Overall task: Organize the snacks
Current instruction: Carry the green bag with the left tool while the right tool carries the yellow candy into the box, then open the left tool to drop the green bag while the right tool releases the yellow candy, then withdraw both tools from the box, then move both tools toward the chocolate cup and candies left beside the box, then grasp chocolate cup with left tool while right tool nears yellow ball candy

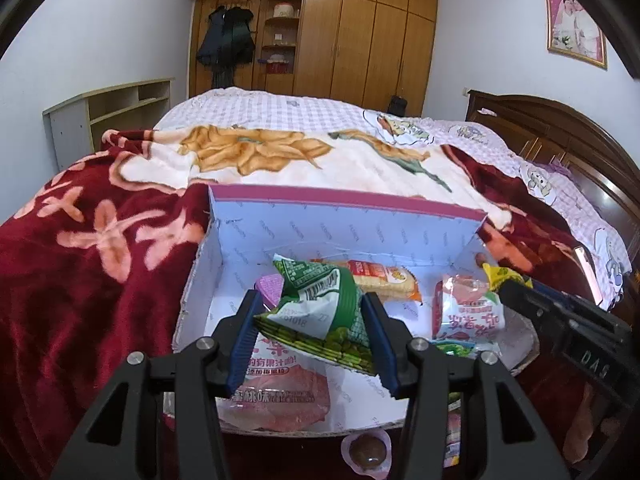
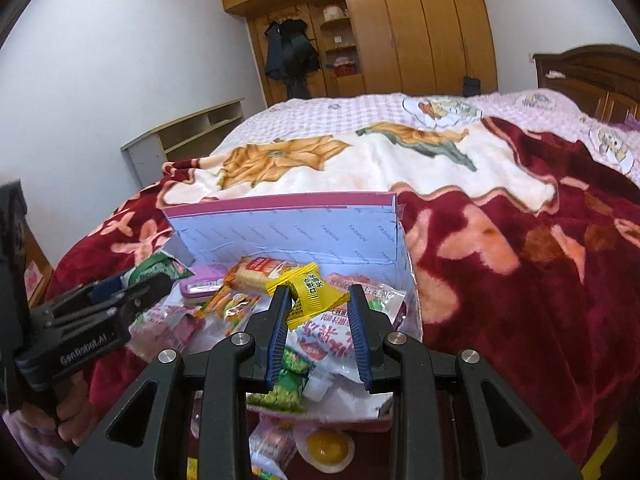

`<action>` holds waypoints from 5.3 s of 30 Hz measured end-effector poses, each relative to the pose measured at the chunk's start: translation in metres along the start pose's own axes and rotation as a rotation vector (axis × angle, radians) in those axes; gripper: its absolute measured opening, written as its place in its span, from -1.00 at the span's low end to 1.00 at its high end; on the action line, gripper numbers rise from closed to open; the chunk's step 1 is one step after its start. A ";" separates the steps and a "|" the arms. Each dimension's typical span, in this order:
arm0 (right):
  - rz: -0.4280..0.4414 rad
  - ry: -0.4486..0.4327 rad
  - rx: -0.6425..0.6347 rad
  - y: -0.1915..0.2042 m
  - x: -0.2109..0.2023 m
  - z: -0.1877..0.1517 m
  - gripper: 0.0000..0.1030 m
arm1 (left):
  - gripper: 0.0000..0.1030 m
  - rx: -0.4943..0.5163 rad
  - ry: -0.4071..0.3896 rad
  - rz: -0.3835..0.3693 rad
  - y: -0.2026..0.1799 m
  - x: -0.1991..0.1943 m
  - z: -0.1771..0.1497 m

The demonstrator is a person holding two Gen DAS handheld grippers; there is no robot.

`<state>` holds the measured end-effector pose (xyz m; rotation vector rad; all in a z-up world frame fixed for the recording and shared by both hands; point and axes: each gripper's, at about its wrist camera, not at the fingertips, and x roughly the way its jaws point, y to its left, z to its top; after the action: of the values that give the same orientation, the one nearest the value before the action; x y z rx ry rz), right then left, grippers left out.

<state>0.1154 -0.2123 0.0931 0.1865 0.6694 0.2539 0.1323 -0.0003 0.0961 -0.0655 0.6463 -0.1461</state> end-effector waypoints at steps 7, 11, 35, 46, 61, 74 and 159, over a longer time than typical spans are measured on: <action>-0.006 0.016 0.020 -0.006 0.019 0.002 -0.41 | 0.04 -0.004 0.037 0.008 0.001 0.021 -0.004; -0.030 0.027 0.015 -0.010 0.032 0.005 -0.41 | 0.04 -0.001 0.054 0.016 -0.001 0.032 -0.006; -0.078 0.016 0.022 -0.019 0.060 0.005 -0.41 | 0.04 -0.009 0.072 0.031 0.005 0.053 -0.012; -0.087 0.019 0.015 -0.018 0.062 0.004 -0.41 | 0.05 -0.005 0.073 0.034 0.005 0.054 -0.012; -0.075 -0.010 -0.045 -0.005 0.054 0.001 0.22 | 0.33 0.017 0.073 0.036 -0.001 0.048 -0.014; -0.036 -0.036 -0.059 0.005 0.037 -0.001 0.22 | 0.33 0.027 0.052 0.025 -0.006 0.025 -0.009; 0.007 0.097 0.124 -0.019 -0.019 -0.106 0.09 | 0.03 -0.002 0.183 0.024 -0.031 0.005 -0.102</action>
<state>0.0372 -0.2267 0.0180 0.2970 0.7816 0.2287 0.0708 -0.0333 0.0156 -0.0468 0.8298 -0.1291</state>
